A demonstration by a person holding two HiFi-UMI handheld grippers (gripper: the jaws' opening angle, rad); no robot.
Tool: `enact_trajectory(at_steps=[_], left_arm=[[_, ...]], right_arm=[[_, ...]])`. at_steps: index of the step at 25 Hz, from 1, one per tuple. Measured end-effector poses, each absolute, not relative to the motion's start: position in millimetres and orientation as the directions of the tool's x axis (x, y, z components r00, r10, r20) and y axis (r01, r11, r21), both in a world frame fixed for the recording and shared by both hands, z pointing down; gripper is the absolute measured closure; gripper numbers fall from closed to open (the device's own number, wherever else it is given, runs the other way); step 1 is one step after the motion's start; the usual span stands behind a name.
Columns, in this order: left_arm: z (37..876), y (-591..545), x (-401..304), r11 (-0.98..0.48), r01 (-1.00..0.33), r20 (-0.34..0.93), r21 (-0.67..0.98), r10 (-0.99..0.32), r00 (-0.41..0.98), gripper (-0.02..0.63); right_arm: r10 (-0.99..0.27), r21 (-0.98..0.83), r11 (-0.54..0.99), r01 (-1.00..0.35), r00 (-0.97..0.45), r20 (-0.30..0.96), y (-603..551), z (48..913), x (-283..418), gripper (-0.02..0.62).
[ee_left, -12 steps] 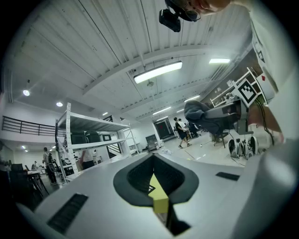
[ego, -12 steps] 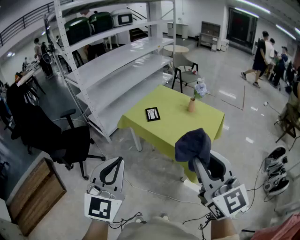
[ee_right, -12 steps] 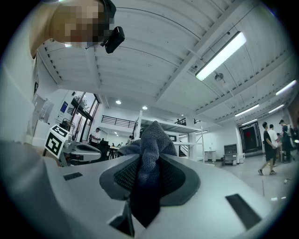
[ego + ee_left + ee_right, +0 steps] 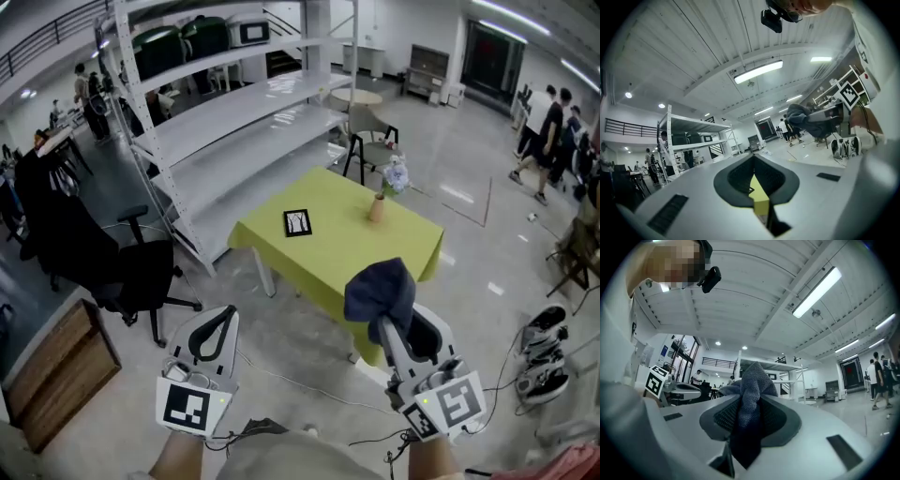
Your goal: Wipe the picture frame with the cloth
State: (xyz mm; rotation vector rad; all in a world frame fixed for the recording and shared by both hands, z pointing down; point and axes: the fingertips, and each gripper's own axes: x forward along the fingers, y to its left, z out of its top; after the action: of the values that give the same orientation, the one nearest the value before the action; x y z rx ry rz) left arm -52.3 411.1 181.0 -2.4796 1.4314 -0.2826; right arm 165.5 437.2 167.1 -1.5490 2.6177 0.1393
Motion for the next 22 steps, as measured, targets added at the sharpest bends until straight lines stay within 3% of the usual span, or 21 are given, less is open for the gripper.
enact_trajectory(at_steps=[12, 22], left_arm=[[195.2, 409.9, -36.4, -0.483, -0.816, 0.013, -0.318, -0.863, 0.506, 0.598], [227.6, 340.7, -50.8, -0.495, -0.801, -0.016, -0.335, -0.847, 0.531, 0.598]], right_arm=[[-0.866, 0.021, 0.486, -0.874, -0.485, -0.125, 415.0, 188.8, 167.0, 0.472], [-0.871, 0.028, 0.48, -0.877, -0.48, -0.1, 354.9, 234.9, 143.8, 0.471]])
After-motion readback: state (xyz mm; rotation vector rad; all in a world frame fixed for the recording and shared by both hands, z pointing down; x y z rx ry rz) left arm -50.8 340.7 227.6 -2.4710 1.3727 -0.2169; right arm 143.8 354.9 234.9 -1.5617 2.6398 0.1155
